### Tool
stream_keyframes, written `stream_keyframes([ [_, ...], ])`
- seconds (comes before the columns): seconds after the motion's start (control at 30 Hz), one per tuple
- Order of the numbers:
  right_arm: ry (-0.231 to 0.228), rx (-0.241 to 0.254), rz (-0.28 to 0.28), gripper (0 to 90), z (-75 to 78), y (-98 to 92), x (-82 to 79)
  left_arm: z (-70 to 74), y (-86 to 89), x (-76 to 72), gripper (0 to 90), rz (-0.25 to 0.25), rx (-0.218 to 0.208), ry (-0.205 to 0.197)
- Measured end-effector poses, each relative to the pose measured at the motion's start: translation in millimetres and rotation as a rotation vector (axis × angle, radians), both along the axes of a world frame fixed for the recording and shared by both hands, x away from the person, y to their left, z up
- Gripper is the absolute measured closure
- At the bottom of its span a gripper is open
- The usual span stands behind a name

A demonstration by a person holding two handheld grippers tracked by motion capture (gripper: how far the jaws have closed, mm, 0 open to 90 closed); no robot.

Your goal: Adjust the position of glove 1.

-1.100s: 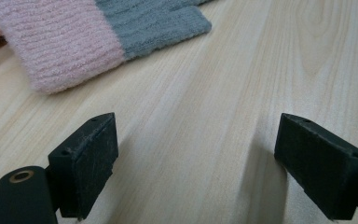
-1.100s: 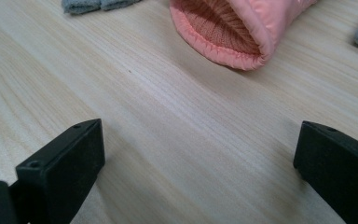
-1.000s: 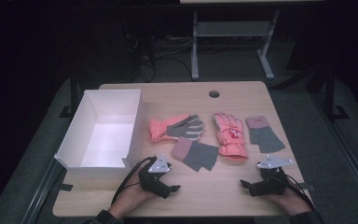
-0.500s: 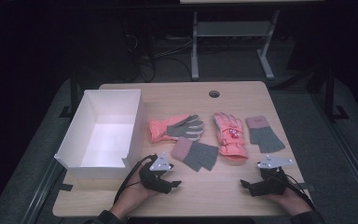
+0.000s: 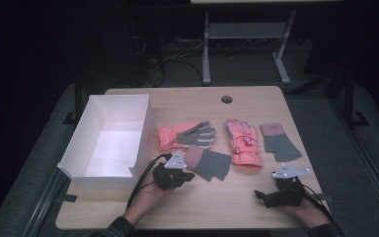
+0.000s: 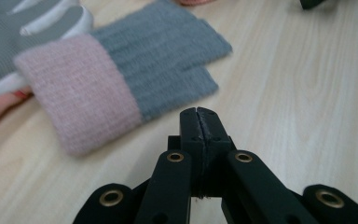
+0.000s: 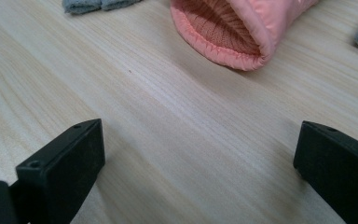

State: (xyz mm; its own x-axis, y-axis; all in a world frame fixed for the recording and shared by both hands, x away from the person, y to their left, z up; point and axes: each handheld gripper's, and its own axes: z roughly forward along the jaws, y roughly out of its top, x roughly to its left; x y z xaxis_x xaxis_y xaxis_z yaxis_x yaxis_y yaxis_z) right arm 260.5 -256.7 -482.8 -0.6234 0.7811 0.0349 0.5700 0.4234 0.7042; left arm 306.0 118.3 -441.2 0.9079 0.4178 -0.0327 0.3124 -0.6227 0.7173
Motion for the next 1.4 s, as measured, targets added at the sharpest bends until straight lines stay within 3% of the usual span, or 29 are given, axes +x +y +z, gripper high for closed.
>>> stream_keyframes([
  [0.4,0.001,0.003,0.001,1.3,0.0,0.2,0.2,0.7,-17.4,40.4,89.5,0.057,0.042,-0.031],
  [0.57,0.001,0.003,0.001,1.3,0.0,0.1,0.2,-0.6,-18.9,49.9,89.6,0.096,0.053,-0.04],
  [0.7,0.001,0.002,0.003,1.3,0.0,0.0,0.4,-7.6,-20.0,55.9,89.6,0.103,0.075,-0.016],
  [0.77,0.001,0.002,0.004,1.3,0.0,0.0,0.4,-12.4,-20.3,56.6,89.6,0.104,0.084,0.004],
  [1.1,0.001,0.002,0.004,1.4,0.1,0.0,0.3,-11.0,-20.4,48.6,89.6,0.076,0.089,0.032],
  [1.4,0.002,0.002,0.004,1.4,0.1,0.0,0.3,-10.0,-16.0,28.5,89.7,0.034,0.069,0.097],
])
